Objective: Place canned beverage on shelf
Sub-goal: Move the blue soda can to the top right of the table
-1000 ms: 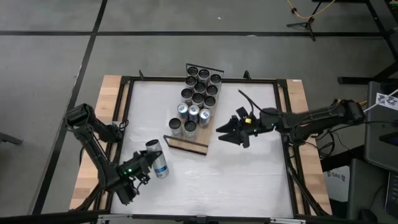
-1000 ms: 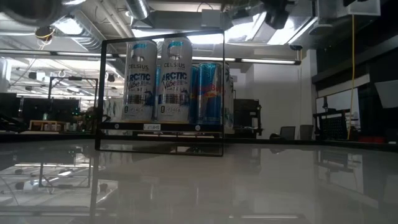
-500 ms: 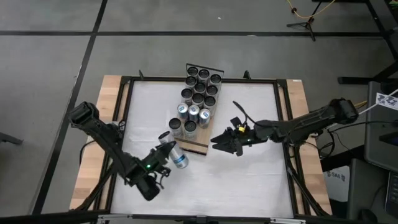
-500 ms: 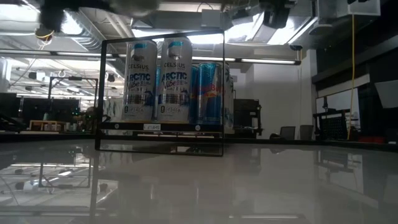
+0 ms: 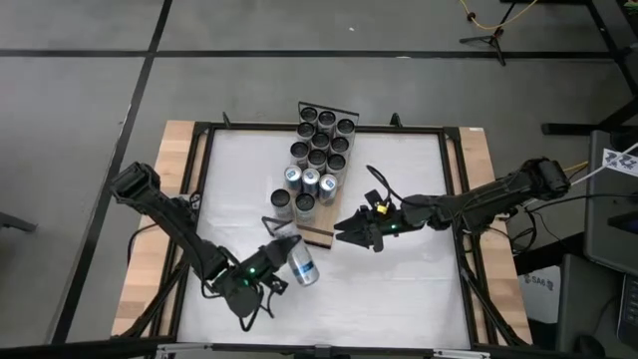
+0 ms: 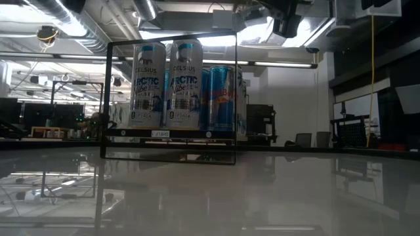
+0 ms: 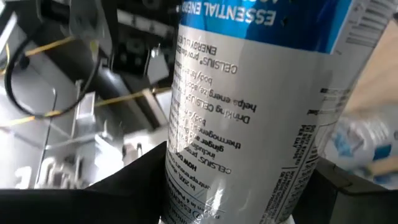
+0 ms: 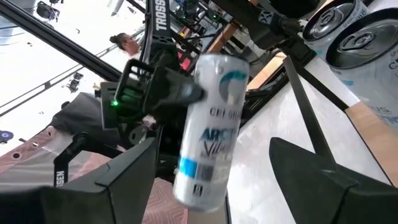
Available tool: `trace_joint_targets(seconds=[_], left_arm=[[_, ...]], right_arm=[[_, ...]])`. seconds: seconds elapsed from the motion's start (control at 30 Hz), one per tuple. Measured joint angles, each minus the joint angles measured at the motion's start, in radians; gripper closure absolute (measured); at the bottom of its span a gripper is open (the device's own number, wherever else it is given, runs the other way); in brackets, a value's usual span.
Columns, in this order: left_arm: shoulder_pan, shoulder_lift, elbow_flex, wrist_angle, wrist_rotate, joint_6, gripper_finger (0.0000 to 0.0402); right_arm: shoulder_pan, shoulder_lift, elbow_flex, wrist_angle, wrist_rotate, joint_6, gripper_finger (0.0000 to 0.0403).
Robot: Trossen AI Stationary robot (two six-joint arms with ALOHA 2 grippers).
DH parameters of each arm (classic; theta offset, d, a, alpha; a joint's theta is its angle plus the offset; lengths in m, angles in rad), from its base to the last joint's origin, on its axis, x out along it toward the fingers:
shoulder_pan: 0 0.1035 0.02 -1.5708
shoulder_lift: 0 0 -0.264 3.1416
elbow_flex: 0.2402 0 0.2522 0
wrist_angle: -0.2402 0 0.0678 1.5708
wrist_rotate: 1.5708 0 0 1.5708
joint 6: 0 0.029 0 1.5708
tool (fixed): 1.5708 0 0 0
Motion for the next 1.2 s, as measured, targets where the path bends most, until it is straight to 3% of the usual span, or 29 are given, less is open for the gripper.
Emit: trace_joint_targets(seconds=[0.57,1.2], left_arm=[[0.129,0.0,-0.001,0.448,0.35,0.388,0.0156],[0.278,0.0,-0.001,0.487,0.51,0.442,0.0156]], right_arm=[[0.001,0.0,0.0,0.037,-0.036,0.082,0.01],[0.001,0.0,0.0,0.025,-0.072,0.163,0.01]])
